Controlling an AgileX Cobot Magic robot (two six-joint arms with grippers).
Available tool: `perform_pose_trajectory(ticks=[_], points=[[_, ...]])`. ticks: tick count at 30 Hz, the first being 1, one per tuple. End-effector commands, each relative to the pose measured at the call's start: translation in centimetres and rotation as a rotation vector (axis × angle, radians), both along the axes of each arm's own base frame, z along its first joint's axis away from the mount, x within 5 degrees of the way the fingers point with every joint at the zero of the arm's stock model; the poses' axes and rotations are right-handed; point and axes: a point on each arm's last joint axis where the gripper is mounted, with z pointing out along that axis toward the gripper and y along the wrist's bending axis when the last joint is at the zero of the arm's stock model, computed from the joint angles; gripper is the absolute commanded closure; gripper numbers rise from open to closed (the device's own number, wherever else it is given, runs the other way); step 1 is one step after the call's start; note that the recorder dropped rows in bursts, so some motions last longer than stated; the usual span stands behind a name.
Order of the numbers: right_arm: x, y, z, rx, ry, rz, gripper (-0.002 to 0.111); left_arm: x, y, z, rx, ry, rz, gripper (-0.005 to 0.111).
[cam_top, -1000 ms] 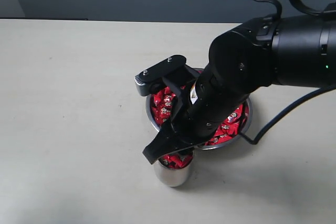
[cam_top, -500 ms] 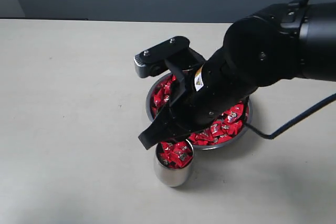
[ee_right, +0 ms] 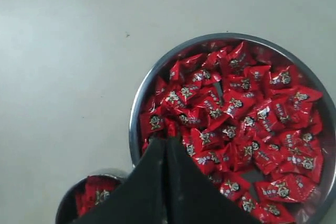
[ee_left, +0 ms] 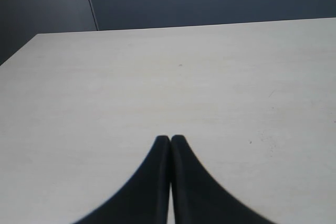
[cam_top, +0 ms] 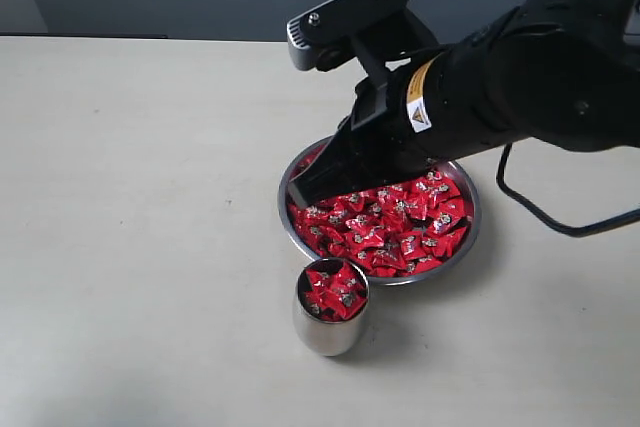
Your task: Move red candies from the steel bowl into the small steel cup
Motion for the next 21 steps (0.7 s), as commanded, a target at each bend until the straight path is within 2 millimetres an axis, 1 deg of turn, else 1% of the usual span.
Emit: perform_pose_trajectory(ticks=[1,7,11,13,16,21], points=[[0.5,-0.2,0.7,0.019,-0.05,-0.047,0.109,0.0,0.0,-0.1,0.002,-0.008,-0.006,0.106],[1.2,-0.8,0.9,-0.007,-0.115,-0.125,0.109,0.0,0.0,-0.1,0.002,-0.008,-0.006,0.106],[1.5,-1.3,1.0,-0.054,-0.155,-0.154,0.109,0.0,0.0,-0.1,0.002,-0.008,-0.006,0.106],[2.5,-2.2,1.1,-0.052,-0.163,-0.238,0.109,0.0,0.0,-0.1,0.002,-0.008,-0.006,0.106],[4.3,-4.0,1.3,-0.037,-0.169,-0.35,0.109,0.0,0.0,-0.1,0.002,-0.008,-0.006,0.106],[6.3,-6.7,2.6,0.03,-0.21,-0.435,0.109,0.0,0.0,-0.1,0.002,-0.008,-0.006,0.106]])
